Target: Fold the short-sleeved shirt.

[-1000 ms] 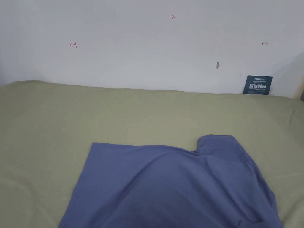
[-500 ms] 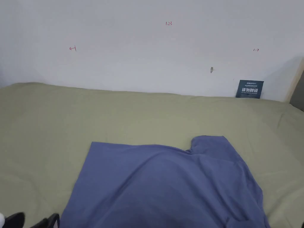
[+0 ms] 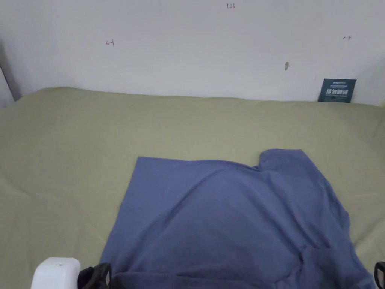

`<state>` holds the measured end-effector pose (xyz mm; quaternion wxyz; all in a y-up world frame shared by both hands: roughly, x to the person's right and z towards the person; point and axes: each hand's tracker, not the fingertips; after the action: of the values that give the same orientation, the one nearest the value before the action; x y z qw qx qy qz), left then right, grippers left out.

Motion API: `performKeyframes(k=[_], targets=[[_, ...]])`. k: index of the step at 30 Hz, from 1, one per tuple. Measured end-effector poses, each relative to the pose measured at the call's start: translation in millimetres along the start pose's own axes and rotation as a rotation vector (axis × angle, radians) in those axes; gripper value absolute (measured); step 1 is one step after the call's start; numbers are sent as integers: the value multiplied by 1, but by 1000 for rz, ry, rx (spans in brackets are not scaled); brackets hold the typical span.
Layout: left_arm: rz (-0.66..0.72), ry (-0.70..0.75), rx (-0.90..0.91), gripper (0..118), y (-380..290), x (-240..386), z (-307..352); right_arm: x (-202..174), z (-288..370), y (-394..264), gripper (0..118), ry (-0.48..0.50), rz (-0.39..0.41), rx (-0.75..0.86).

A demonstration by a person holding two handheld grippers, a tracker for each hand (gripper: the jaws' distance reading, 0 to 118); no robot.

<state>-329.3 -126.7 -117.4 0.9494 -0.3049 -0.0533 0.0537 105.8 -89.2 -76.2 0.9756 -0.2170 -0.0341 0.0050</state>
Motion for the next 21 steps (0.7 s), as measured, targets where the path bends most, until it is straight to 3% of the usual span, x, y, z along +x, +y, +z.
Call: performKeyframes(k=[2,3,5,6,7,16,18,19,20,21], targets=[[11,17,-55,2,-4,-13,-10,-3,-3,-6,0,6,-13,-15],[20,16,-83,14,-4,-19,-15,-3,-5,-8,0,14,-18,-22],[57,-28,-141,79,-7,-39,-31,-5,-9,-9,0,25,-21,-43],[76,-58,-148,99,-10,-47,-39,-5,-11,-9,0,28,-17,-47],[87,-75,-175,101,-12,-55,-46,-5,-14,-8,0,32,-14,-53],[-70,23,-266,96,-20,-52,-99,5,-33,-12,0,15,-11,-101],[-87,25,-270,72,-18,-49,-107,11,-38,-18,0,-12,-28,-127],[-102,40,-268,38,-17,-48,-111,17,-41,-21,0,-26,-48,-145],[-108,53,-265,14,-18,-46,-110,22,-43,-25,0,-44,-72,-161],[-107,48,-259,11,-19,-45,-111,28,-45,-29,0,-63,-94,-177]])
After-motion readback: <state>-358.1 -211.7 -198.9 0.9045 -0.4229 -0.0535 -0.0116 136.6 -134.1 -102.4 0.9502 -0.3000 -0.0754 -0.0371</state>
